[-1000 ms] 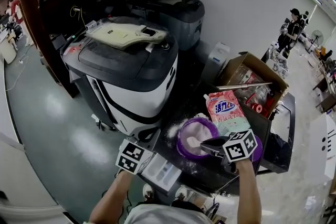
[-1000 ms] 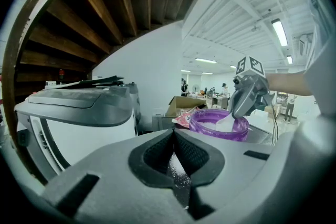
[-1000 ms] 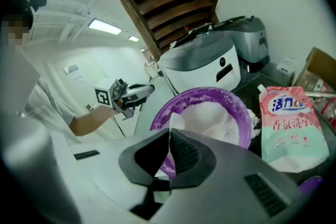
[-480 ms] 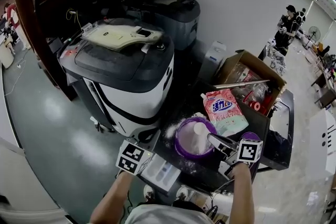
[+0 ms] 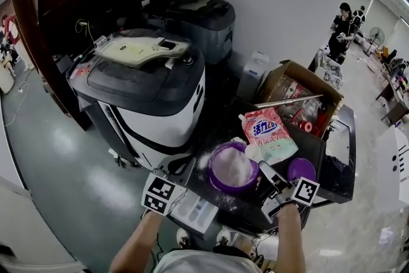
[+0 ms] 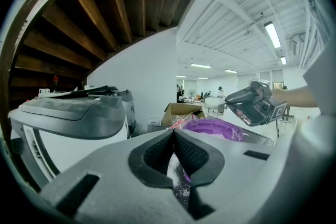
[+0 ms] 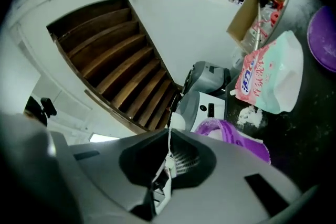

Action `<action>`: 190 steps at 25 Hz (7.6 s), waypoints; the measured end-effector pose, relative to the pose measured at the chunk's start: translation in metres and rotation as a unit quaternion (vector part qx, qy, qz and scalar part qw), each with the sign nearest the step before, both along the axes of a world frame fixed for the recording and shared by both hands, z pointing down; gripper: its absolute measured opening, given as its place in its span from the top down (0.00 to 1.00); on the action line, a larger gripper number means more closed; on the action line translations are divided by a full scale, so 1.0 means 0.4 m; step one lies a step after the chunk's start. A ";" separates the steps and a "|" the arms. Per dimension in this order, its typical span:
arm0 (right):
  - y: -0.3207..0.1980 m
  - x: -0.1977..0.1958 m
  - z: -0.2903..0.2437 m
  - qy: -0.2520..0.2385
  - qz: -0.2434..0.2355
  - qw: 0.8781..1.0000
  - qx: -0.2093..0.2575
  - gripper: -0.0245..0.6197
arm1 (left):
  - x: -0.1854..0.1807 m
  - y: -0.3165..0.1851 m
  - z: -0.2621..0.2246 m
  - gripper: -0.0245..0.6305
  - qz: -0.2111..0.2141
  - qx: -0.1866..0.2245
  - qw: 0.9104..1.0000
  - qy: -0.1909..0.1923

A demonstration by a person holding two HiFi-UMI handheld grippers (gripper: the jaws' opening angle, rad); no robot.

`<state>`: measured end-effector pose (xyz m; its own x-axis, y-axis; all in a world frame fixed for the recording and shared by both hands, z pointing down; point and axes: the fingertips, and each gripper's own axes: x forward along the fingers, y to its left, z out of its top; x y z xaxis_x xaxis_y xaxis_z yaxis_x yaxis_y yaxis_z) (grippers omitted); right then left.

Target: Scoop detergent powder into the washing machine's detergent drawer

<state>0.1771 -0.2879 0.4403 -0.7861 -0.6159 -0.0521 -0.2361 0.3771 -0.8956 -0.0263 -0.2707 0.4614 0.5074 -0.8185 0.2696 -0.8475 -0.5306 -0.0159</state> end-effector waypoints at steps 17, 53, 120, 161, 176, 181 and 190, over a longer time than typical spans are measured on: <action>0.075 0.032 -0.006 -0.054 0.039 0.998 -0.013 0.96 | 0.069 0.033 -0.075 0.95 0.020 0.030 0.999 -0.014; 0.631 0.045 -0.003 -0.009 0.100 0.995 0.023 0.96 | 0.054 0.530 -0.036 0.95 0.075 -0.013 0.997 -0.013; 0.515 -0.248 0.609 0.591 -0.054 0.804 0.042 0.96 | -0.213 0.423 0.275 0.95 0.109 -0.130 0.984 -0.050; 0.518 -0.288 0.574 0.848 -0.126 0.396 0.329 0.96 | -0.240 0.500 0.249 0.95 0.093 -0.119 0.988 -0.039; 0.512 -0.234 0.535 0.504 0.046 0.862 0.002 0.96 | -0.242 0.491 0.241 0.95 0.080 -0.160 0.982 0.056; 0.521 -0.224 0.479 0.438 0.078 0.896 -0.011 0.96 | -0.235 0.484 0.228 0.95 0.084 -0.148 0.984 0.043; 0.527 -0.197 0.366 0.411 0.116 0.904 0.017 0.96 | -0.216 0.452 0.177 0.95 0.093 -0.121 0.988 0.038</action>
<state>0.0984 -0.0773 0.5866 -0.4185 -0.7778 0.4688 -0.8925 0.2569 -0.3707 -0.1125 -0.0901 0.5324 0.6687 -0.6255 0.4020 -0.7291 -0.6575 0.1900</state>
